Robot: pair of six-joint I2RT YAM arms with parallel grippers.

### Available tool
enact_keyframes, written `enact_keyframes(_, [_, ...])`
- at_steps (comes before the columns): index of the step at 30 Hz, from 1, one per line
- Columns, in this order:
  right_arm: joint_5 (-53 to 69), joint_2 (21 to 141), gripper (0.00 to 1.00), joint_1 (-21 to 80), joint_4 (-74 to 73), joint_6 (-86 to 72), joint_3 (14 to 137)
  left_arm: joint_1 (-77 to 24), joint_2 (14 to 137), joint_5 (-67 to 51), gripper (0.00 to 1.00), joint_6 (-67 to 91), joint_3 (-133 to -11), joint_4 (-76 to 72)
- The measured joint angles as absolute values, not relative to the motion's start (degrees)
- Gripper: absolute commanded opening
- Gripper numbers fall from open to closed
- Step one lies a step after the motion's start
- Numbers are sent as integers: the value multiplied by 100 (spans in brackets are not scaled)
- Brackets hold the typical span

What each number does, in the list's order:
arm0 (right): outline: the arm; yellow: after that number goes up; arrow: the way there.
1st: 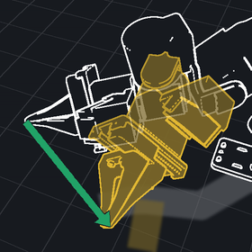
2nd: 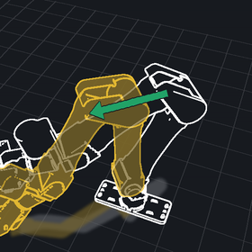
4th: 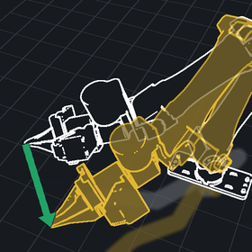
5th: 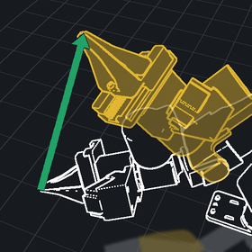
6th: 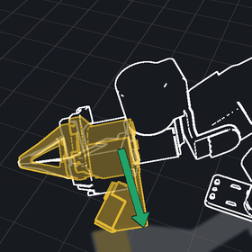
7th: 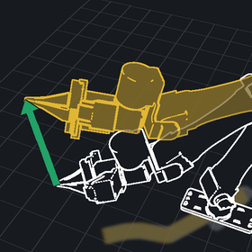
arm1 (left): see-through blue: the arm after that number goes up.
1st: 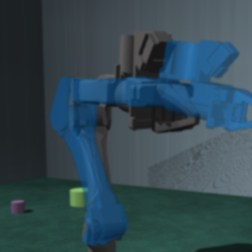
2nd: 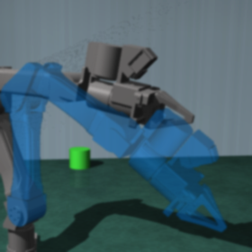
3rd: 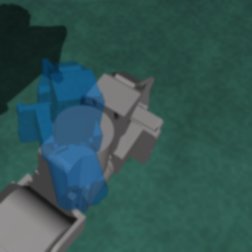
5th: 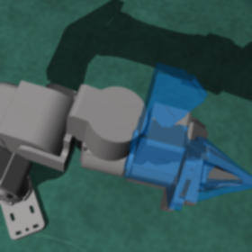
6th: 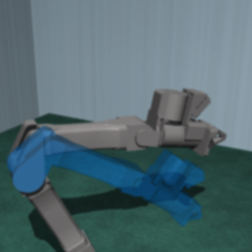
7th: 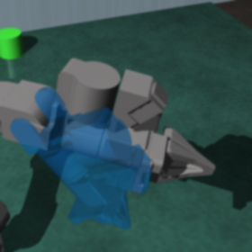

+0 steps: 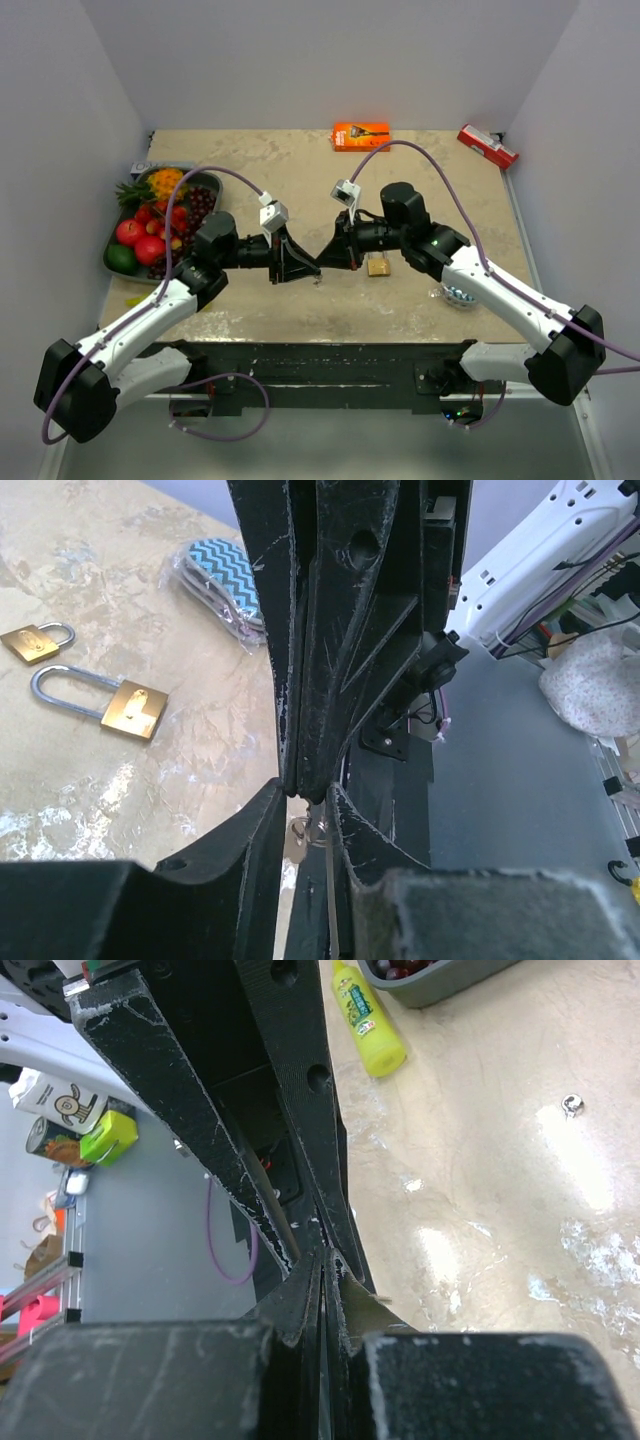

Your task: Unlock with the key

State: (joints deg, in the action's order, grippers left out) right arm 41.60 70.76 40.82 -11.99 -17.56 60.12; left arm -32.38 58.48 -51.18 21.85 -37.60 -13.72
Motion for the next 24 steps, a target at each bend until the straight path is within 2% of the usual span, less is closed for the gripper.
enact_keyframes(7, [4265,7074,0,4045,-1184,-1815,6012,-3227,5887,-5225,21,2314,-3747,-1516])
enact_keyframes(15, [4355,7074,0,4014,-1120,-1968,6003,-3192,5942,-5365,27,2593,-3621,-1938])
enact_keyframes(20, [4442,7041,0,4010,-972,-2097,5931,-3190,5942,-5437,20,2823,-3489,-2283])
enact_keyframes(24, [4480,6978,0,4007,-873,-2213,5850,-3188,5946,-5487,20,3181,-3284,-2792])
